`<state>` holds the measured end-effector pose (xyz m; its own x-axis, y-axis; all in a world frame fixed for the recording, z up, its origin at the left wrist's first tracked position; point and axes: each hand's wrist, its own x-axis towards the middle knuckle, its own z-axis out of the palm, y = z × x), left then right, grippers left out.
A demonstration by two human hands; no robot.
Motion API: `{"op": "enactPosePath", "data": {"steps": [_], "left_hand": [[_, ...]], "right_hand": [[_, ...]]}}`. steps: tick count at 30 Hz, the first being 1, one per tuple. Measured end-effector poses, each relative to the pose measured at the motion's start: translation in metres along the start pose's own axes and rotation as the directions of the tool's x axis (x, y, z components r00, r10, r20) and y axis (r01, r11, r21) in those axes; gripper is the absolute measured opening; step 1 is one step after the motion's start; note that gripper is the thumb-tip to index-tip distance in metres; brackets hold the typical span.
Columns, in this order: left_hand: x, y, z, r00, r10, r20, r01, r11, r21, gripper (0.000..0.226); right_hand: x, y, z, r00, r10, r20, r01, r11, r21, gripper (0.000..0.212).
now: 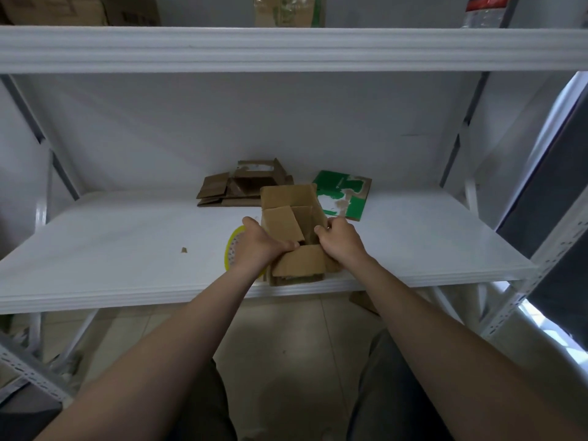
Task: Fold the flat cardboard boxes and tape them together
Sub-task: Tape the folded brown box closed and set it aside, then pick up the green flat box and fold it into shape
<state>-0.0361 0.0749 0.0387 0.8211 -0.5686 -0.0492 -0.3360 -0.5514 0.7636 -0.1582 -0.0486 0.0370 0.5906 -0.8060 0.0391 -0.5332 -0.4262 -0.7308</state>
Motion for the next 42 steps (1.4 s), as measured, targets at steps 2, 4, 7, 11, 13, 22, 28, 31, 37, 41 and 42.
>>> {"op": "enactPosePath", "data": {"steps": [2,4,7,11,13,22,28,31,37,41,42], "left_hand": [[-0.005,0.007,0.001,0.999,-0.025,-0.021,0.025,1.0,-0.003,0.102],[-0.008,0.01,0.002,0.998,-0.043,-0.056,0.045,0.999,0.031,0.109],[-0.015,0.017,0.005,0.995,-0.046,-0.086,0.054,0.994,0.094,0.115],[-0.019,0.029,0.007,0.983,-0.079,-0.167,0.098,0.989,0.112,0.121],[-0.018,0.03,0.006,0.975,-0.091,-0.201,0.114,0.988,0.107,0.12],[-0.009,0.013,-0.013,0.994,-0.042,-0.1,-0.002,0.916,-0.4,0.054],[-0.013,0.023,-0.02,0.994,0.099,-0.052,-0.112,0.857,-0.503,0.039],[-0.007,0.042,-0.009,0.982,0.188,-0.032,-0.182,0.871,-0.455,0.047],[0.022,0.107,0.037,0.937,0.347,0.029,-0.33,0.911,-0.246,0.055],[0.04,0.158,0.085,0.886,0.444,0.136,-0.435,0.896,-0.091,0.061],[0.043,0.167,0.097,0.881,0.447,0.154,-0.439,0.894,-0.088,0.063]], "right_hand": [[-0.006,-0.001,0.002,0.998,-0.018,-0.052,0.013,0.997,-0.079,0.025],[-0.014,-0.003,0.004,0.99,-0.082,-0.118,0.063,0.986,-0.152,0.025],[-0.021,-0.007,0.007,0.951,-0.228,-0.21,0.184,0.961,-0.207,0.027],[-0.025,-0.018,0.005,0.895,-0.37,-0.251,0.301,0.914,-0.274,0.031],[-0.028,-0.022,0.003,0.865,-0.431,-0.256,0.346,0.883,-0.319,0.033],[-0.028,-0.018,-0.026,0.859,-0.361,-0.363,0.309,0.931,-0.194,0.031],[-0.013,-0.002,-0.051,0.943,-0.017,-0.333,0.05,0.995,0.091,0.024],[0.001,0.006,-0.072,0.954,0.042,-0.297,-0.013,0.995,0.098,0.024],[0.018,0.04,-0.144,0.974,0.028,-0.224,-0.03,1.0,-0.006,0.034],[0.033,0.072,-0.194,0.959,0.06,-0.279,-0.1,0.986,-0.132,0.035],[0.036,0.078,-0.203,0.957,0.069,-0.281,-0.114,0.982,-0.149,0.033]]}}
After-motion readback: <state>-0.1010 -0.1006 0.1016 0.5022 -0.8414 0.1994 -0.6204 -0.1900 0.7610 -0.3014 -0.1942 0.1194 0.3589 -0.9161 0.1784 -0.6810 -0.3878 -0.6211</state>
